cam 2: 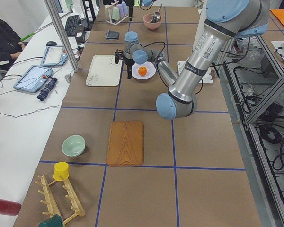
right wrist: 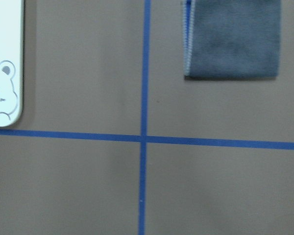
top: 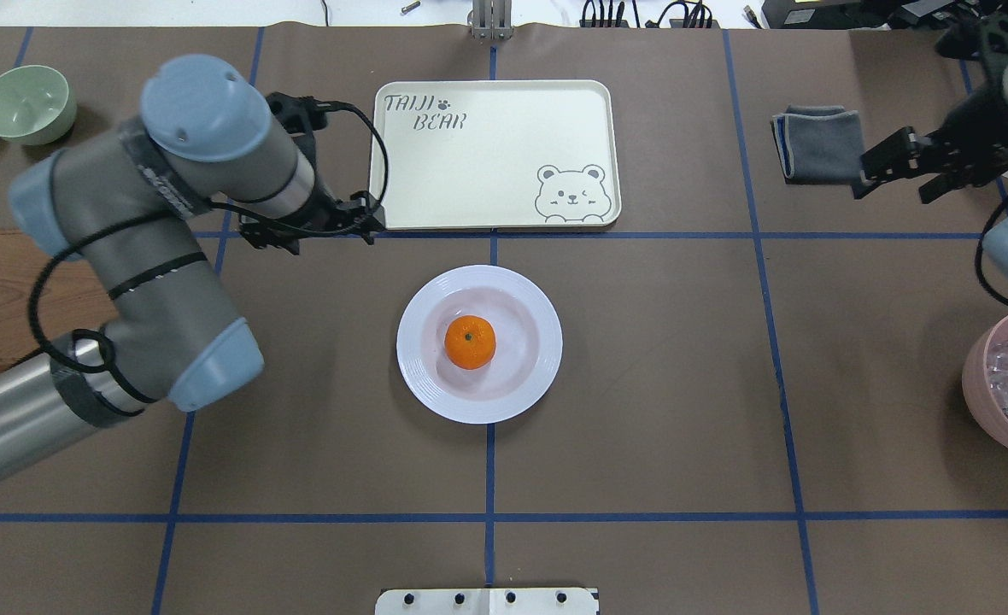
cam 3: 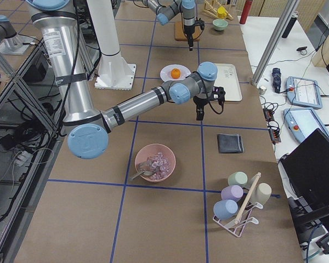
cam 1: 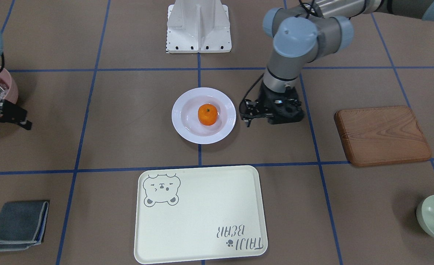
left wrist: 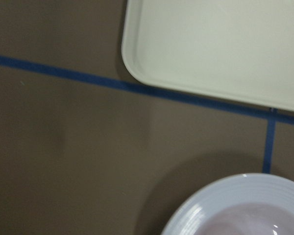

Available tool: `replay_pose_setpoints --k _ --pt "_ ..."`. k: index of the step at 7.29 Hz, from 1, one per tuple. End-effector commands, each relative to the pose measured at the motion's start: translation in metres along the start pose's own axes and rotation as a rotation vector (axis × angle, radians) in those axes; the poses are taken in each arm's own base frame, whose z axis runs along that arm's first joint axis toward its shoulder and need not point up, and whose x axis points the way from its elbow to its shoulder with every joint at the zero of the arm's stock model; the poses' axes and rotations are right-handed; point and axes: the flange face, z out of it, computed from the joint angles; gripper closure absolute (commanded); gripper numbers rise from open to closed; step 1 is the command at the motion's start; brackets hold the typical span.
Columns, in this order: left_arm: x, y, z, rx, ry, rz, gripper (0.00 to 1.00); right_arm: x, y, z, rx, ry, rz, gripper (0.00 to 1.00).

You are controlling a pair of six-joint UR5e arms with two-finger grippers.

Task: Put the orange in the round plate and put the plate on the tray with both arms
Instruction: 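Open the left gripper and lift away while the right arm moves toward the plate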

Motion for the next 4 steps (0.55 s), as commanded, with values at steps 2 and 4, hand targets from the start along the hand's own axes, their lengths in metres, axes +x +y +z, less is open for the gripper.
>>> replay_pose_setpoints --k 2,4 --pt "-0.140 -0.057 -0.033 0.058 -0.092 0.133 0.02 -0.116 0.050 0.118 0.184 -0.352 0.190 0.00" --pt "-0.164 -0.070 -0.035 0.062 -0.122 0.140 0.01 -0.165 0.102 0.163 0.231 -0.540 0.308 0.00"
